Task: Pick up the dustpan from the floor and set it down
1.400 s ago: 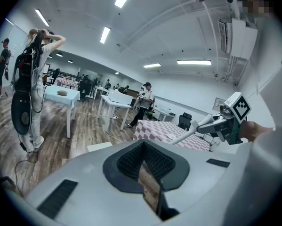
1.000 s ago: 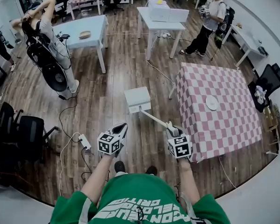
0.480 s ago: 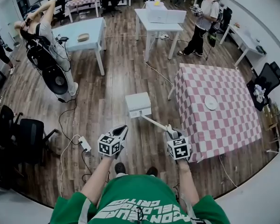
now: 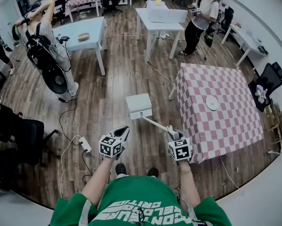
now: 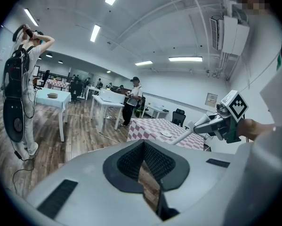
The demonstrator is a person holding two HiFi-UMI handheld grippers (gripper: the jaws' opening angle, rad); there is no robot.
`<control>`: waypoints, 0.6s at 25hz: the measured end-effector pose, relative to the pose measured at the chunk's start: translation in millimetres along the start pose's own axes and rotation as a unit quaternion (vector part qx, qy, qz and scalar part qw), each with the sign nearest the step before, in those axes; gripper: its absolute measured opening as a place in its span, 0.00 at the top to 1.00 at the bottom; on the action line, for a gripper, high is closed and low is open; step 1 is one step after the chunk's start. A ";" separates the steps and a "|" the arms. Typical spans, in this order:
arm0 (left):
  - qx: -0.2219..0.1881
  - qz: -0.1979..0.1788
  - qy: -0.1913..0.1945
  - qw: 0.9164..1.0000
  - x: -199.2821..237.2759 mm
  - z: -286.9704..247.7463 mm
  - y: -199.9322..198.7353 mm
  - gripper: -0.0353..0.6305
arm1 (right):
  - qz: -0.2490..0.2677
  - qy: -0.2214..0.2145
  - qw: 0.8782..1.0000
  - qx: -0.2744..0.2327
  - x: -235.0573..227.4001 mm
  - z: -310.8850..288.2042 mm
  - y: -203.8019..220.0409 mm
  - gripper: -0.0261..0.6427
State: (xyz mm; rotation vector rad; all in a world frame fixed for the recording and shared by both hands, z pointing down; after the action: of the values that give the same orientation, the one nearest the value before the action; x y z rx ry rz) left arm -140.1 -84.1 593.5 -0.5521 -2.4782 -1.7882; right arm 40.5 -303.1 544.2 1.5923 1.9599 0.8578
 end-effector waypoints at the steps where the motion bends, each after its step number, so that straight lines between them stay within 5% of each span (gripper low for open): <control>1: 0.001 -0.004 -0.002 1.000 -0.2 0.1 -0.1 0.94 | 0.000 0.000 1.000 0.000 0.0 -0.1 -0.3 0.80; 15: -0.008 0.014 -0.013 1.000 2.5 5.4 7.1 0.94 | 0.001 -0.001 1.000 0.003 -1.9 -4.3 3.3 0.80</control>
State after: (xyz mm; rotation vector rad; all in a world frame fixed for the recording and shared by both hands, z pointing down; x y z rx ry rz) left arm -139.2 -76.5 598.8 -0.6117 -2.4622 -1.8043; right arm 40.1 -305.3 549.5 1.5991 1.9615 0.8508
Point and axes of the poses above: the fingertips, and each gripper's own axes: z backward along the fingers, x to its left, y out of its underside, the point moved 7 cm from there along z, backward along the fingers, and after that the axes turned 5 degrees about -z, right-handed, at the moved point
